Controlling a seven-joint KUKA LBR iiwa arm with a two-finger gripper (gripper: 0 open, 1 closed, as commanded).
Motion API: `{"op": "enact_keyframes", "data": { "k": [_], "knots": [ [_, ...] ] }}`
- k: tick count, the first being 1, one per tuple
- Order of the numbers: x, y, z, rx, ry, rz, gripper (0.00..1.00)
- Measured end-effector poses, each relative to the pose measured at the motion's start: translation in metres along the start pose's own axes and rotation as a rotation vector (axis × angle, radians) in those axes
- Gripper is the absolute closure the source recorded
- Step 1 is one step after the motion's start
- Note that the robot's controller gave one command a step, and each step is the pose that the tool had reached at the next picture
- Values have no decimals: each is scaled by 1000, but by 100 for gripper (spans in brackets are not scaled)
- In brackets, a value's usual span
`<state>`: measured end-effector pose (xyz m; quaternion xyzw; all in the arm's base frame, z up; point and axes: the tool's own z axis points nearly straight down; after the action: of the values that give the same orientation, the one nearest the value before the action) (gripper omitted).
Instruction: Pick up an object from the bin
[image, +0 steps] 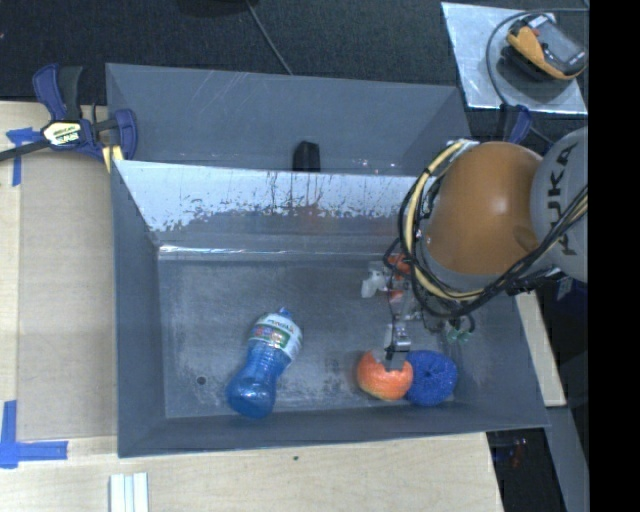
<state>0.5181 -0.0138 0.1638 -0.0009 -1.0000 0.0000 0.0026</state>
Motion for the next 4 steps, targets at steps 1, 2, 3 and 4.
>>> {"op": "enact_keyframes", "data": {
  "k": [1, 2, 3, 4],
  "knots": [
    [-2, 0, -4, 0, -8, 0, 0],
    [32, -27, 81, -16, 20, 29, 0],
    [32, -33, 91, 0, -7, 27, 0],
    [31, -43, 63, -4, -20, 70, 0]
  ]
}}
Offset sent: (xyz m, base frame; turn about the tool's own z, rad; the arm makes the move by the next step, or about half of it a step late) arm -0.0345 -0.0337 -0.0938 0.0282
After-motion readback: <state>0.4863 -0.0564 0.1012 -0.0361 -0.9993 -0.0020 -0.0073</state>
